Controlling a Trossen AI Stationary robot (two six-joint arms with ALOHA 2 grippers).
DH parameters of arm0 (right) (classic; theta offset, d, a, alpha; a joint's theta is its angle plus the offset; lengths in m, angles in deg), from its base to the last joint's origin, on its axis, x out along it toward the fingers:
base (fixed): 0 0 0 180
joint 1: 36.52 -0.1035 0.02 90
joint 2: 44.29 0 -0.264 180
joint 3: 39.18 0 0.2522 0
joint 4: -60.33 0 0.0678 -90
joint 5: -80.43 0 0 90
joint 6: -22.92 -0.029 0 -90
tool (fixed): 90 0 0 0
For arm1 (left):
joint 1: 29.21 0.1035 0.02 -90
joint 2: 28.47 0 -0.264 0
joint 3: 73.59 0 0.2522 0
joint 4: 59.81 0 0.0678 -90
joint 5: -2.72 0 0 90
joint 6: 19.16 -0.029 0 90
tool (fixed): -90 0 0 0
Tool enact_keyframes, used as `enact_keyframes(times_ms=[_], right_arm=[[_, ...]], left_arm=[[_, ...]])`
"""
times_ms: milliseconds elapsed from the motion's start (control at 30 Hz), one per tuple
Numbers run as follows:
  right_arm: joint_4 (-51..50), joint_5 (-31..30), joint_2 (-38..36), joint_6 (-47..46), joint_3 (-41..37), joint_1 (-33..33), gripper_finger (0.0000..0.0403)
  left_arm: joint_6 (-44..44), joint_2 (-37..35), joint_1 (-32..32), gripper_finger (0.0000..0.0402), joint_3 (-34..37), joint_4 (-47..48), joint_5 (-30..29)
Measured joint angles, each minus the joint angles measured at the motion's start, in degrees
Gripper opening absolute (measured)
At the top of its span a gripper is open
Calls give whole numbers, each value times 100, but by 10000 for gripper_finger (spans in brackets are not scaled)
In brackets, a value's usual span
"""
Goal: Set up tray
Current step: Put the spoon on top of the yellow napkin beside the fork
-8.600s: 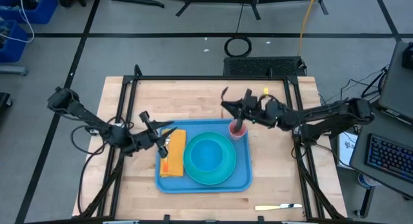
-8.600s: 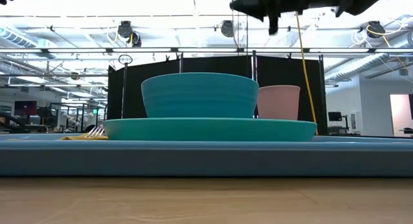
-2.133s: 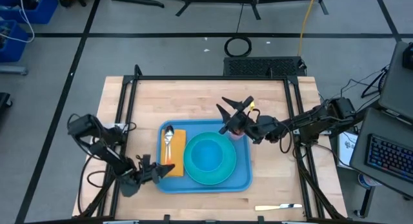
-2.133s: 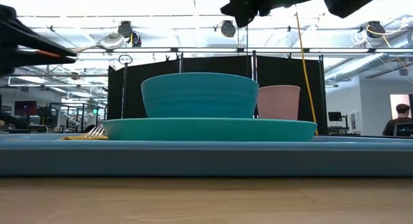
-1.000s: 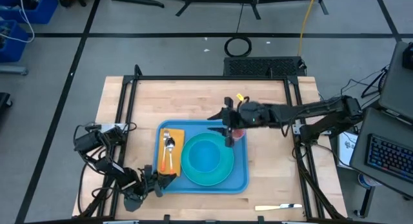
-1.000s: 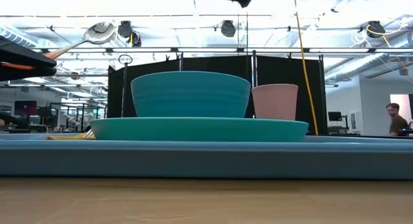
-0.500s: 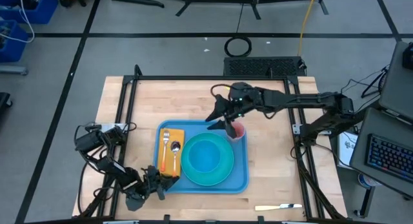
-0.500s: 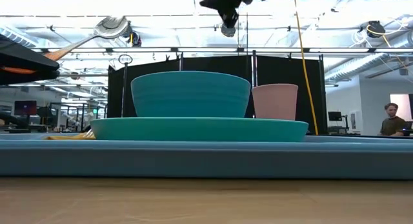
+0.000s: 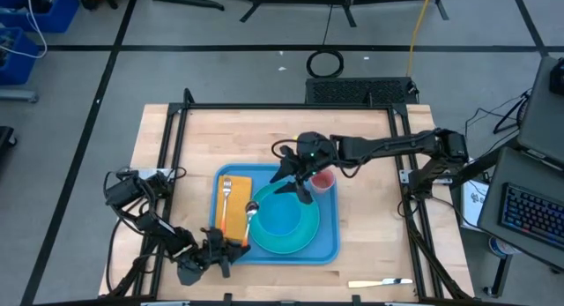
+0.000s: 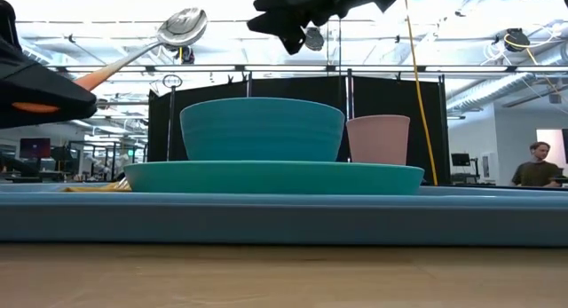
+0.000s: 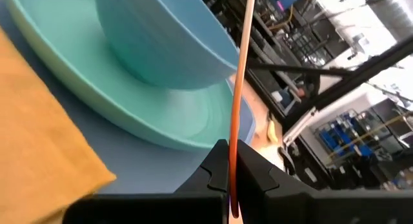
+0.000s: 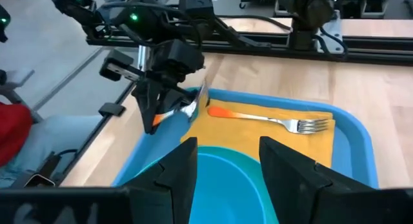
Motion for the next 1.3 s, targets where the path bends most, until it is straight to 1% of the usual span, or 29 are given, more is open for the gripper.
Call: enact_keyframes(times_ms=[100,233,367,433,500,600,667,867,1100,1300], right_arm=[[9,-100,0,4,0,-99,155],[12,-161,0,134,0,-339,155],[114,-542,62,114,0,-612,155],[98,-602,82,-42,-4,-733,155],[377,-628,189,-168,1,-830,155],[428,-898,291,-197,-2,-957,155],[556,-1059,347,-243,-2,-973,155],[727,-1166,454,-455,1,-881,155],[756,-1166,447,-470,0,-848,155],[783,-1156,450,-685,0,-851,155]], left_arm=[[-90,0,10,6,-7,5,200],[-154,0,19,6,-13,3,311],[-176,0,62,6,-13,2,350],[-226,0,95,6,-13,3,374],[-292,0,128,6,-32,1,445],[-370,0,165,6,-72,12,504],[-415,0,188,6,-86,10,573],[-477,0,188,6,-107,18,616],[-508,0,189,6,-107,38,594],[-518,0,226,6,-107,46,595]])
